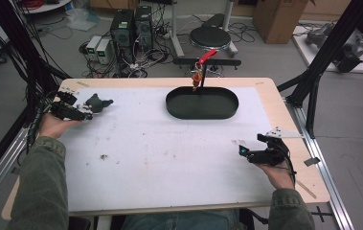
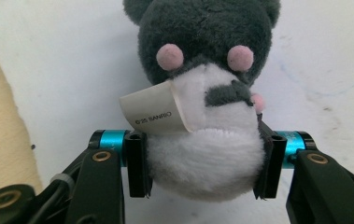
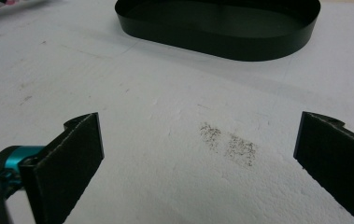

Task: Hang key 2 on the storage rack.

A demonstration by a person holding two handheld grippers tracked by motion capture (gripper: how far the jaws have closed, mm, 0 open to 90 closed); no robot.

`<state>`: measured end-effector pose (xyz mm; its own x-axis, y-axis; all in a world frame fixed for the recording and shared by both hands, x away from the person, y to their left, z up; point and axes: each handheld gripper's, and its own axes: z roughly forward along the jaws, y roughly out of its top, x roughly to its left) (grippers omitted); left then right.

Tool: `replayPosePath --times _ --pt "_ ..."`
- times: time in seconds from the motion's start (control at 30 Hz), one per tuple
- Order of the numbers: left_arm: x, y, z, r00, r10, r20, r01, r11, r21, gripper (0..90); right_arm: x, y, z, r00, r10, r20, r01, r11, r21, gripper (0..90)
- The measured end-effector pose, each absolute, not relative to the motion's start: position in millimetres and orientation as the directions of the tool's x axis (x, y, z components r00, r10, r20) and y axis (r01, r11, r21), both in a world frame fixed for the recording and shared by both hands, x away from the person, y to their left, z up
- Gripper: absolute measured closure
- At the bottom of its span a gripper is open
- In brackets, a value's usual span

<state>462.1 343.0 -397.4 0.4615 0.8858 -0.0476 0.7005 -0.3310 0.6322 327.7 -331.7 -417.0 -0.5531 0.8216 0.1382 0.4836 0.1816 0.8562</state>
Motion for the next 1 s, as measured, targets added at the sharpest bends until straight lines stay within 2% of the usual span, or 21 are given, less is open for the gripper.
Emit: replayPosePath --times 0.3,0.43,0.53,1.0 --pt "450 331 -367 0.489 0.872 -0.024 0.661 -0.352 0.663 50.9 330 -334 -416 -0.554 0.818 0.155 0.484 0.165 0.860 0.5" --pt "445 321 -354 0.522 0.853 0.027 0.655 -0.421 0.627 50.6 332 -335 -416 -0.558 0.815 0.158 0.476 0.158 0.865 0.5" --pt "439 313 -346 0.551 0.833 0.039 0.629 -0.446 0.637 50.6 332 -334 -416 -0.563 0.812 0.156 0.477 0.164 0.864 0.5" --pt "428 284 -299 0.585 0.806 0.089 0.573 -0.488 0.659 50.6 334 -329 -415 -0.580 0.798 0.165 0.470 0.162 0.868 0.5"
